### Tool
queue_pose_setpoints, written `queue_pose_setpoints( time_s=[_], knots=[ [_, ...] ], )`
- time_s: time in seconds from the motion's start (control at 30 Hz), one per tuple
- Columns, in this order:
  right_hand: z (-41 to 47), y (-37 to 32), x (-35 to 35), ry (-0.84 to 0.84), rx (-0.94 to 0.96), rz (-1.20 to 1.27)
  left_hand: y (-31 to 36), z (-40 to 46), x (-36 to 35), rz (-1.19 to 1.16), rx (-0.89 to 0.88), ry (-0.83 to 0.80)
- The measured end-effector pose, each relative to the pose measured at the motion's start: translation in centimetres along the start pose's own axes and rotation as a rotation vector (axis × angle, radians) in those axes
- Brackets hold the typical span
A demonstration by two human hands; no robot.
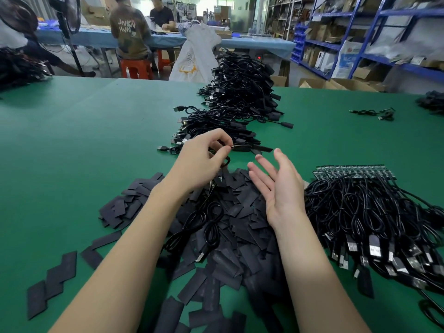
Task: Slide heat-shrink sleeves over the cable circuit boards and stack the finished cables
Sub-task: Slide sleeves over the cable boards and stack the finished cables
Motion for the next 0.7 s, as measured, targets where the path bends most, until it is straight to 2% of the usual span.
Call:
queue_pose_setpoints(
  time_s=[0.17,0.37,0.47,0.6,0.7],
  knots=[
    [0.1,0.3,0.2,-0.019,-0.021,-0.035,0.0,3.7,1.0,0.311,-0.063,0.137],
    [0.3,0.7,-0.1,-0.052,-0.041,-0.093,-1.3,8.4,1.5,0.513,-0.088,0.269],
    [0.4,0.8,-0.1,-0.061,-0.044,-0.107,-2.9,9.0,0.5,0.603,-0.107,0.207],
    [0.6,0.7,0.0,-0.069,-0.047,-0.108,-4.2,7.0,-1.9,0.72,-0.251,0.118],
    [0.6,0.8,-0.2,-0.081,-0.054,-0.118,-5.5,6.2,-2.9,0.752,-0.261,0.021]
  ],
)
Point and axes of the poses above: each hand's wrist, its own z-axis towards the middle knuckle, its own x-axis out of the back of the hand, y = z × x, the point moved 5 cm from there along z, towards the middle knuckle, and after that the axes turned 9 degrees about -y, right-handed, at the moved point
